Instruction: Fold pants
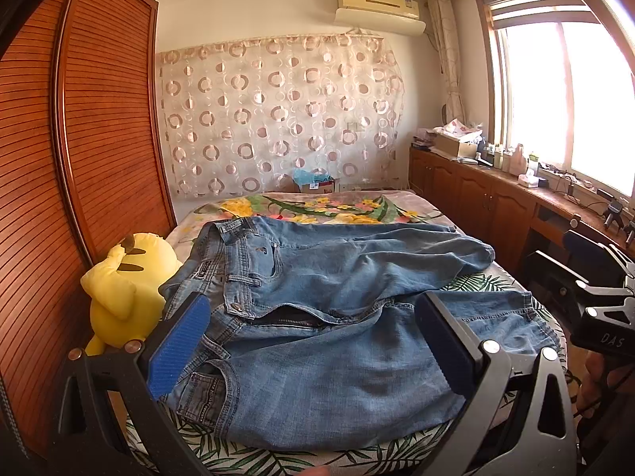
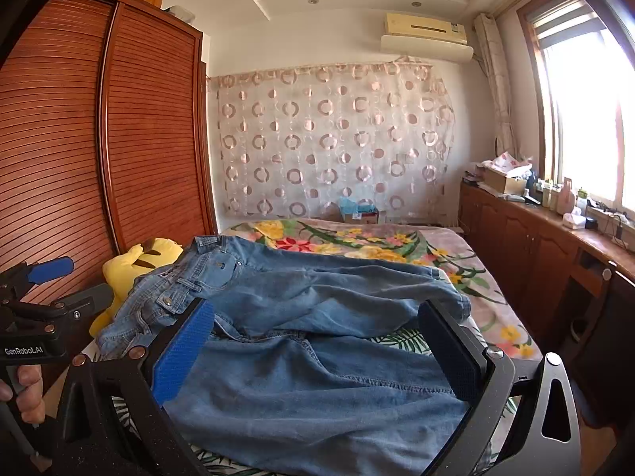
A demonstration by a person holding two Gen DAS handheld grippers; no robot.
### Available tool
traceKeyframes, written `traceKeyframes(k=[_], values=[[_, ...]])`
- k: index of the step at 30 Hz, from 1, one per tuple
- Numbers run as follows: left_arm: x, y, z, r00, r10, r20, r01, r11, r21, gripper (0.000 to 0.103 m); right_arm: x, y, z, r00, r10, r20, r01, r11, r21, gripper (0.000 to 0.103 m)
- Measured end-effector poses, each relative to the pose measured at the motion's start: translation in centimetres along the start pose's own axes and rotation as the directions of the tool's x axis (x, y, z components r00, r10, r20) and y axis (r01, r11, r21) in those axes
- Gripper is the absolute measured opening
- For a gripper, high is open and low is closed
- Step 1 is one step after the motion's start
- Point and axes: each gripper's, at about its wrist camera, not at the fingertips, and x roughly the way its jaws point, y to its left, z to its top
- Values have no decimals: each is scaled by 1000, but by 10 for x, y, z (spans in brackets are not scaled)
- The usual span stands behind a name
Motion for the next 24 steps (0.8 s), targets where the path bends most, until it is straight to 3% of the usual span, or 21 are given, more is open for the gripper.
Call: traceKeyframes(k=[24], values=[[3, -1, -1, 1000, 0, 9, 0, 1000, -1, 103, 0, 2, 0, 1000, 3, 4, -3, 1000, -6, 102]])
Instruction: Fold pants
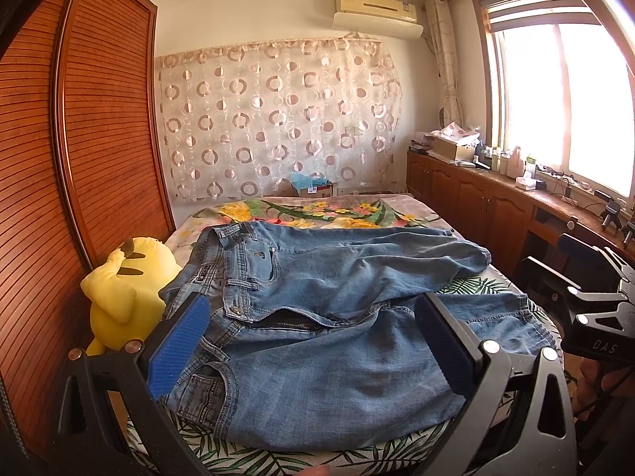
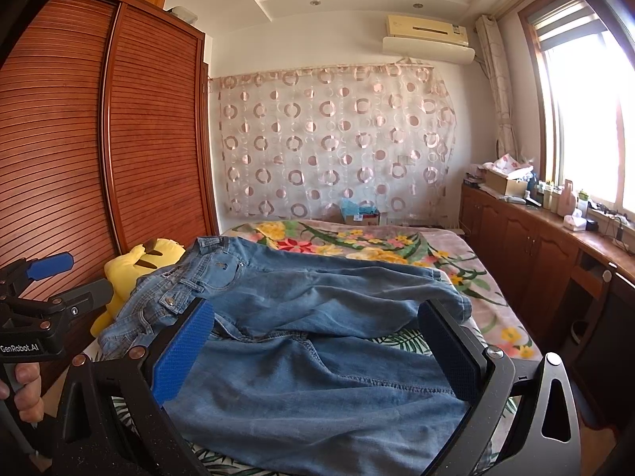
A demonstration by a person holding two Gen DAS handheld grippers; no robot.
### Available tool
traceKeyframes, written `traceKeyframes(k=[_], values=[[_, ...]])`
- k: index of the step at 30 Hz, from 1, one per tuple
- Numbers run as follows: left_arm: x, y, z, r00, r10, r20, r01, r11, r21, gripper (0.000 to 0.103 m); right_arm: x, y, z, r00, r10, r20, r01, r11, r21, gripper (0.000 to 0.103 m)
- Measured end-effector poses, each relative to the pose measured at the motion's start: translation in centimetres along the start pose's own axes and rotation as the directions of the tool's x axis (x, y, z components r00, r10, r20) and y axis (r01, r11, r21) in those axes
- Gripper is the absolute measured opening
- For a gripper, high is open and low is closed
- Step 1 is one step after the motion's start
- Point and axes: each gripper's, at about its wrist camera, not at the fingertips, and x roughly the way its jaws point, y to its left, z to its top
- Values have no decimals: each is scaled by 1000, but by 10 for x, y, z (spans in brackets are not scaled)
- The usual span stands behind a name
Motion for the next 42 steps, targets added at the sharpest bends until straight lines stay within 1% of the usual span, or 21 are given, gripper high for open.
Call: traceKeyframes(k=[34, 38, 39, 42], values=[[-1, -1, -1, 1000, 0, 4, 0, 1000, 1, 103, -1, 1, 0, 1000, 1, 6, -1, 1000, 2, 102], [-3, 2, 4, 1000, -2, -10, 2, 1000, 1, 103, 2, 0, -3, 1000, 3, -5, -3, 1000, 8, 102], [-8, -6, 6, 1000, -4, -12, 4, 1000, 5, 103, 3, -1, -4, 1000, 5, -11, -5, 1000, 10, 102], [-5, -5, 3, 1000, -7, -29, 7, 1000, 0, 103, 6, -3, -5, 1000, 2, -23, -1, 1000, 15, 102]])
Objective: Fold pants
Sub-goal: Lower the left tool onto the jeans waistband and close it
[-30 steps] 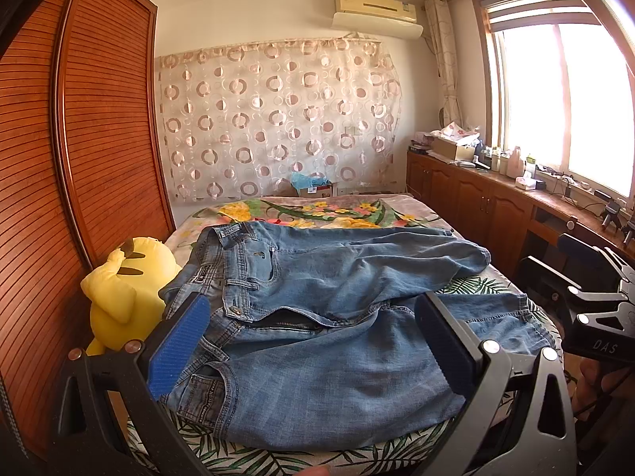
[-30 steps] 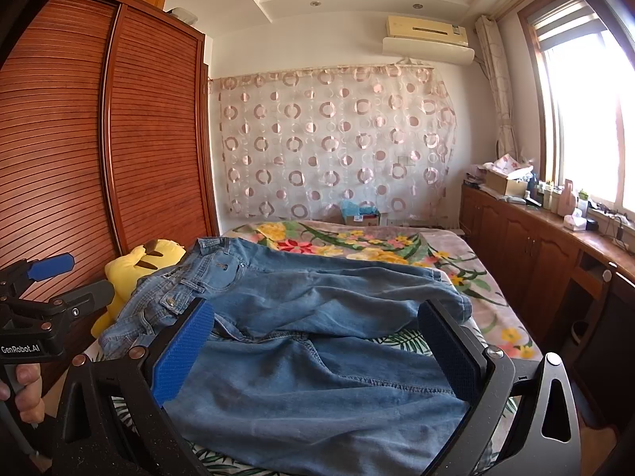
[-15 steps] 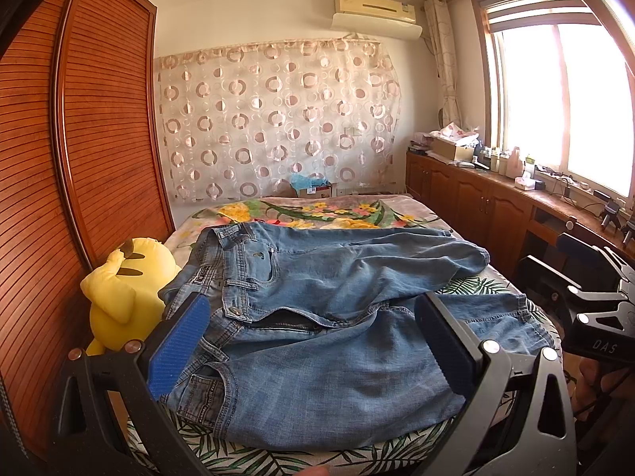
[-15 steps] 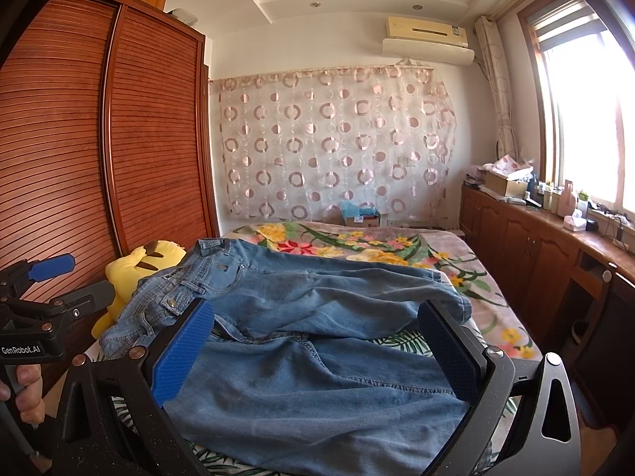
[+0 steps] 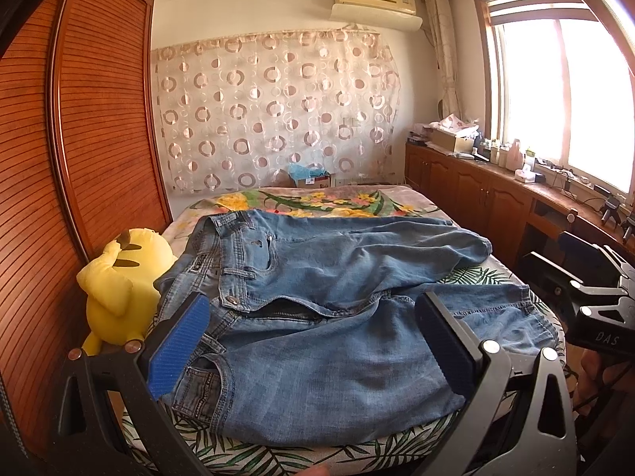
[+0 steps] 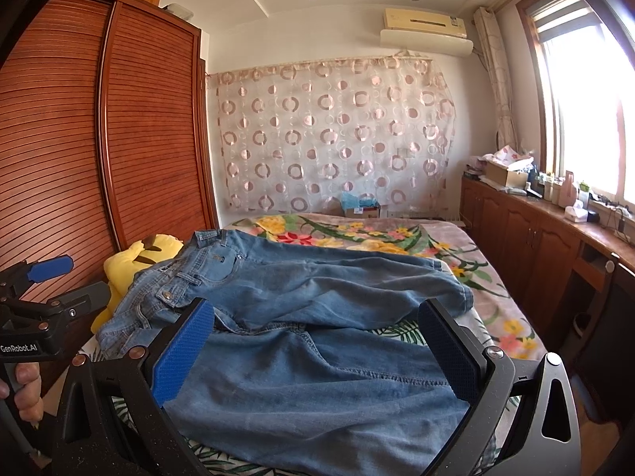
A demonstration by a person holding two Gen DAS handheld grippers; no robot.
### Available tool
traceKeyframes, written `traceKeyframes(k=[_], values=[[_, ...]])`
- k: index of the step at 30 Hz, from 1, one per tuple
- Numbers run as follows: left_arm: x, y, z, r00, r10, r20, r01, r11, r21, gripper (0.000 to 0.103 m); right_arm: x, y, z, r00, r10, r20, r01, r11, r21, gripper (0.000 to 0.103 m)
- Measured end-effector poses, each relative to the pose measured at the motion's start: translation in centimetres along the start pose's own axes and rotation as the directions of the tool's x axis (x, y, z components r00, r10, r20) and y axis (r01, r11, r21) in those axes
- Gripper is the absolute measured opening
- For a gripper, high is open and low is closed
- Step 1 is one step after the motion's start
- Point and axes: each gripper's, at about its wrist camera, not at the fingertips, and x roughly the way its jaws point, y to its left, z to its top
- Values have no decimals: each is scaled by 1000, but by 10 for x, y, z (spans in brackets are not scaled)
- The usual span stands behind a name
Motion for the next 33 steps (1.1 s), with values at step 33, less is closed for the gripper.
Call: traceKeyframes(k=[33], values=[[86, 89, -52, 978, 44, -205, -47, 999, -6, 103, 24, -35, -7, 989, -9, -146, 6, 1000, -24, 99]])
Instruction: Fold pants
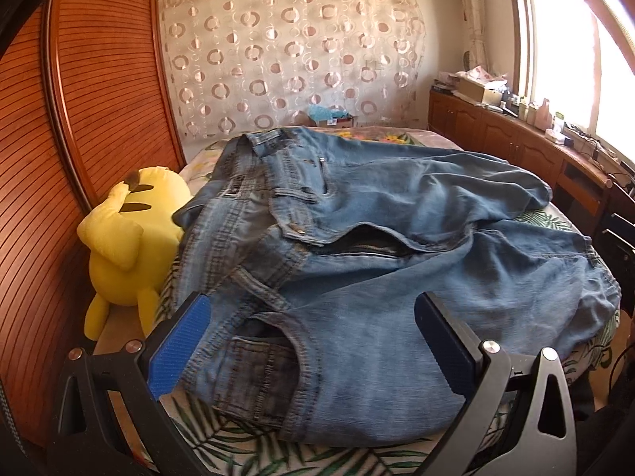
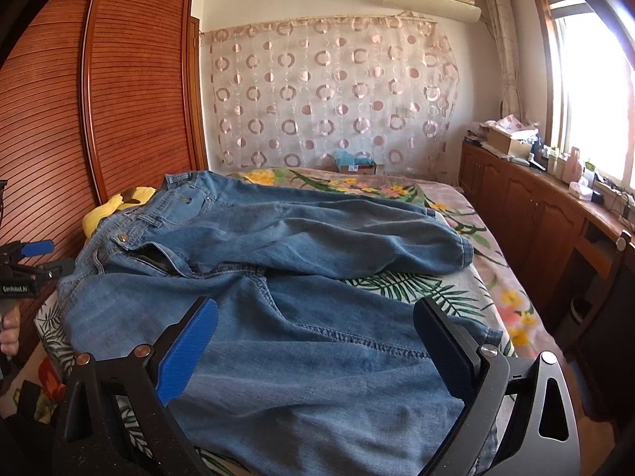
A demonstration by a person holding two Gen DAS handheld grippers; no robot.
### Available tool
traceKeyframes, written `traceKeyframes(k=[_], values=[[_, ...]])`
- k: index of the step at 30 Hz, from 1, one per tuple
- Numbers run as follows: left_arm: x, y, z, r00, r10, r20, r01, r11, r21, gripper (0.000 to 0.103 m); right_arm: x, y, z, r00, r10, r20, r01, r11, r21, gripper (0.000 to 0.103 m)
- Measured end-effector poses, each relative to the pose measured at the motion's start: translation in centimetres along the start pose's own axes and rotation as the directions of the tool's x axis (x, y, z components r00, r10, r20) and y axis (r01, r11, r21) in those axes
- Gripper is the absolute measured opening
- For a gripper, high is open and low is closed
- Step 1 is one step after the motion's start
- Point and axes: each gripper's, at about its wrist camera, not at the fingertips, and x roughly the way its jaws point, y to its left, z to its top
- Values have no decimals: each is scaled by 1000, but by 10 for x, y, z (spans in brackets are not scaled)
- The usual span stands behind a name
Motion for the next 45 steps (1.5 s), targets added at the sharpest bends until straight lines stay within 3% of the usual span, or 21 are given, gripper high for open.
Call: traceKeyframes(k=[2, 10, 15, 22, 25, 28, 30, 35, 38, 45], values=[[3, 9, 0, 1000, 2, -5, -2, 1000, -8, 103, 0, -4, -2, 1000, -3, -14, 3, 1000, 2, 99], [31, 25, 11, 999, -21, -41, 22, 1000, 19, 81, 0, -18, -1, 997, -37, -70, 39, 999, 24, 99], [56, 25, 24, 997, -36, -63, 39, 998, 44, 62, 1, -19, 0, 995, -38, -91, 40, 999, 25, 98], [91, 26, 33, 992, -20, -122, 30, 996, 80, 45, -1, -21, -1, 993, -44, -106, 49, 998, 40, 97], [95, 26, 33, 990, -49, -135, 62, 994, 89, 39, -6, -20, -1, 993, -49, -109, 54, 998, 42, 97], [93, 22, 32, 988, -64, -144, 81, 990, 112, 28, -6, -22, -2, 993, -51, -110, 57, 997, 48, 97], [92, 21, 32, 985, -75, -153, 94, 988, 123, 15, -3, -24, -1, 993, -51, -110, 58, 997, 53, 97], [73, 26, 37, 993, -67, -97, 76, 993, 95, 9, -5, -24, -2, 992, -54, -112, 61, 996, 60, 97], [63, 39, 46, 998, -11, -55, 14, 998, 56, 9, -5, -27, 0, 992, -57, -112, 65, 996, 63, 97], [78, 59, 40, 995, 13, -95, -12, 1000, 12, 9, -9, -34, -2, 990, -79, -115, 88, 993, 75, 97]])
